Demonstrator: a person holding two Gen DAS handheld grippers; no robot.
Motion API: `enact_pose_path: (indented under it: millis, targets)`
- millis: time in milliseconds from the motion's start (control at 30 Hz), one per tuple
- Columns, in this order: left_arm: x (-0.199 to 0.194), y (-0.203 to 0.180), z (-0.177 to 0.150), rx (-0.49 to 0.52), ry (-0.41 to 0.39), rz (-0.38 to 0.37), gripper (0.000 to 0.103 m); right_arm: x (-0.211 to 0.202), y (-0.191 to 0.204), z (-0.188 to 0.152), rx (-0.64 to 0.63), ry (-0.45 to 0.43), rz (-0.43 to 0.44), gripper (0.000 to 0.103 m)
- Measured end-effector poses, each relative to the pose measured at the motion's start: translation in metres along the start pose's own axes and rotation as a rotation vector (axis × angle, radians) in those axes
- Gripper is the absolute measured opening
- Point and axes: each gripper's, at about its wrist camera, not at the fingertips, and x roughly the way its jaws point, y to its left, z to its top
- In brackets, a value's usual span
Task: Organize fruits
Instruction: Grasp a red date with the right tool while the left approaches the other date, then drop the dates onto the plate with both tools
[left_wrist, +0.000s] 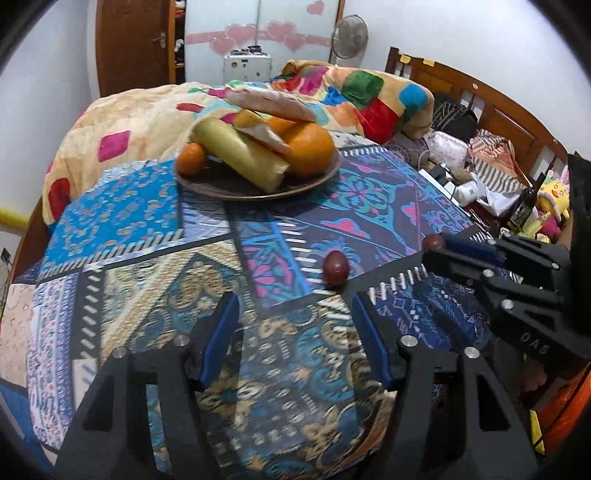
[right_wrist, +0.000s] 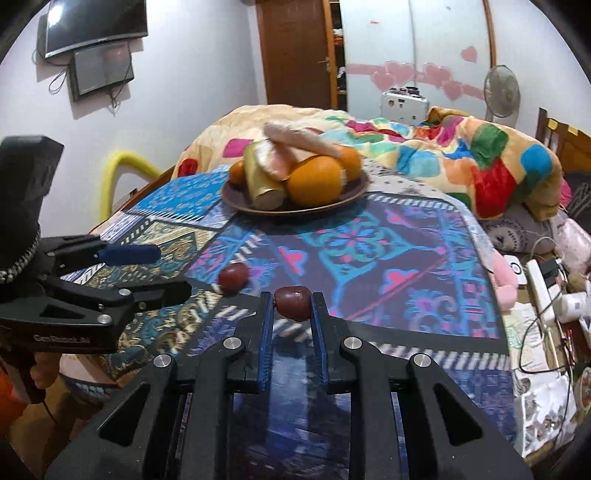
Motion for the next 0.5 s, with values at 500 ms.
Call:
enact_pose_path:
  millis: [500]
  targets:
    - [0.029, -0.021, 0.015, 0.014, 0.036, -0.024, 0.017, -0.003, -0.020, -0.007, 0.030, -0.016, 0.006, 0.018]
